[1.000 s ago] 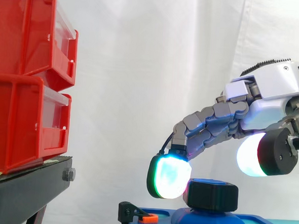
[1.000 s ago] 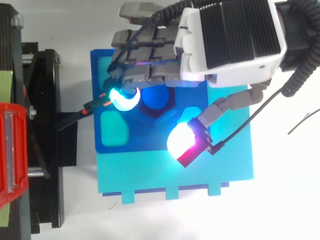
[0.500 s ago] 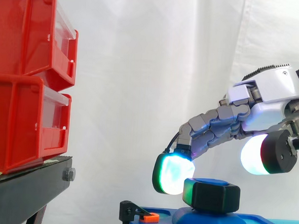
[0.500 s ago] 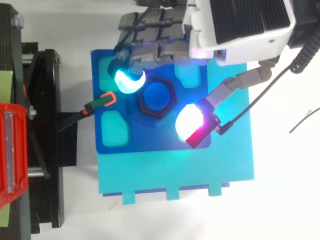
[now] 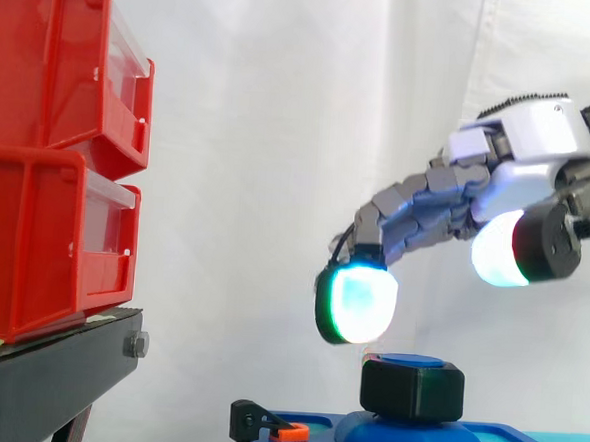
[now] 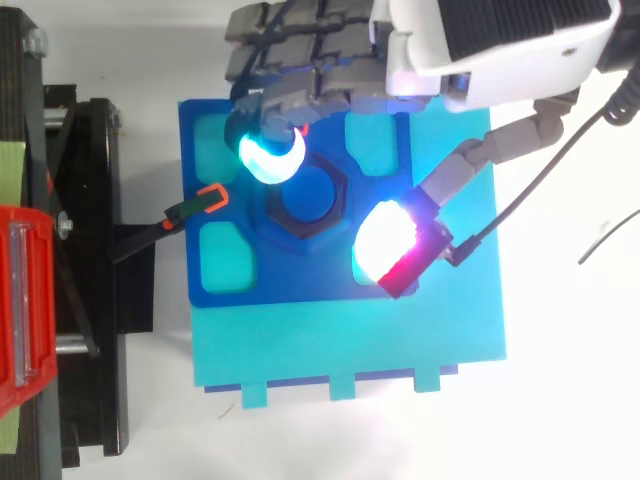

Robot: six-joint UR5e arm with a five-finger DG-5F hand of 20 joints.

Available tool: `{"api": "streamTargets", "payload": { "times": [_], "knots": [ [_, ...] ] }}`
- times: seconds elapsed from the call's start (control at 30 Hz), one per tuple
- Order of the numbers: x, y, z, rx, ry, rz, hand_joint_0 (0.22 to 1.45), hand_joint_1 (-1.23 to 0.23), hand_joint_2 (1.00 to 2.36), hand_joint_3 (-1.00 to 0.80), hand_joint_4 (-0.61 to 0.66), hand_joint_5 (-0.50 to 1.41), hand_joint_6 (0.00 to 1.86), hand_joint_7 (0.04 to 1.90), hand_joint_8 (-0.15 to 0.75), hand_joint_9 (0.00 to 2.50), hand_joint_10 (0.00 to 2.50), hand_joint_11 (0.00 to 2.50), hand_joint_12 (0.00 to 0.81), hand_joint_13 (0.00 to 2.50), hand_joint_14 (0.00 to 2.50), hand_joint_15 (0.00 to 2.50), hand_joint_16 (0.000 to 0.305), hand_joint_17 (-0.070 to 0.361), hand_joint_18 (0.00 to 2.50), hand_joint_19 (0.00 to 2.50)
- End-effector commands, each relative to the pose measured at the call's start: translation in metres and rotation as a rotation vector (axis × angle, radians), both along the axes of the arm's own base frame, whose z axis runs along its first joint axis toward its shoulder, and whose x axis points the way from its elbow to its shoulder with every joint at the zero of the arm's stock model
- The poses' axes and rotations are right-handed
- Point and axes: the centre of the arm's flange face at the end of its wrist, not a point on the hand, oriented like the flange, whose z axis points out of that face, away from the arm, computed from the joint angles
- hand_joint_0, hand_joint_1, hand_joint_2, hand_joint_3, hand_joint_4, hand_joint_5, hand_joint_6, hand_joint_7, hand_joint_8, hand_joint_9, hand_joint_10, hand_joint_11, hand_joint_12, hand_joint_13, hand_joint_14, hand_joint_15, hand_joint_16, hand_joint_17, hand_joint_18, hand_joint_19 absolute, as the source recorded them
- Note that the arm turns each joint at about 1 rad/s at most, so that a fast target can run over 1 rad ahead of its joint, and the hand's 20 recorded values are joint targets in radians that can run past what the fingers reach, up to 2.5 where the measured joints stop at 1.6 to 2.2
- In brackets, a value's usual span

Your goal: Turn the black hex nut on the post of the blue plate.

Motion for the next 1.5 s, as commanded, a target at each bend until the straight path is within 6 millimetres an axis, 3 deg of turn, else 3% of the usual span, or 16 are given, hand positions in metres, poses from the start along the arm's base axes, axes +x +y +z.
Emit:
{"api": "streamTargets", "payload": {
  "times": [0.0, 0.2, 0.23, 0.43, 0.57, 0.73, 1.3, 1.47],
  "knots": [
    [0.005, 0.006, 0.01, 0.003, -0.011, -0.006, 0.47, -0.48, 1.0, -0.5, 0.3, -0.16, 0.5, 0.94, 0.288, 0.39, 0.0, 0.01, 0.384, 0.08, 0.0, 0.0, 0.056, 0.125, 0.0, 0.03],
    [0.01, 0.019, 0.013, 0.004, -0.026, -0.019, 0.47, -0.48, 1.0, -0.5, 0.3, -0.16, 0.5, 0.94, 0.289, 0.39, 0.0, 0.02, 0.384, 0.08, 0.0, 0.0, 0.056, 0.125, 0.0, 0.03],
    [0.014, 0.029, 0.009, 0.001, -0.032, -0.024, 0.47, -0.48, 1.0, -0.5, 0.3, -0.16, 0.5, 0.94, 0.289, 0.39, 0.0, 0.01, 0.383, 0.08, 0.0, 0.0, 0.056, 0.125, 0.0, 0.03],
    [0.017, 0.045, 0.001, -0.007, -0.031, -0.035, 0.47, -0.48, 1.0, -0.5, 0.3, -0.16, 0.5, 0.94, 0.289, 0.39, 0.0, 0.02, 0.384, 0.08, 0.0, 0.0, 0.055, 0.125, 0.0, 0.02],
    [0.019, 0.06, -0.014, -0.018, -0.041, -0.03, 0.47, -0.48, 1.0, -0.5, 0.3, -0.16, 0.5, 0.94, 0.288, 0.39, 0.0, 0.02, 0.384, 0.07, 0.0, 0.0, 0.055, 0.124, 0.0, 0.03],
    [0.025, 0.07, -0.015, -0.017, -0.092, -0.018, 0.47, -0.48, 1.0, -0.5, 0.3, -0.16, 0.5, 0.94, 0.288, 0.39, 0.0, 0.01, 0.384, 0.07, 0.0, 0.0, 0.055, 0.124, 0.0, 0.02],
    [0.019, 0.072, -0.02, -0.022, -0.035, -0.028, 0.48, -0.48, 1.0, -0.5, 0.3, -0.16, 0.5, 0.94, 0.287, 0.39, 0.0, 0.01, 0.382, 0.06, 0.0, 0.0, 0.055, 0.124, 0.0, 0.03],
    [0.015, 0.064, -0.022, -0.021, -0.012, -0.025, 0.48, -0.48, 1.0, -0.5, 0.3, -0.16, 0.5, 0.94, 0.285, 0.39, 0.0, 0.02, 0.382, 0.06, 0.0, 0.0, 0.055, 0.124, 0.0, 0.03]
  ]
}}
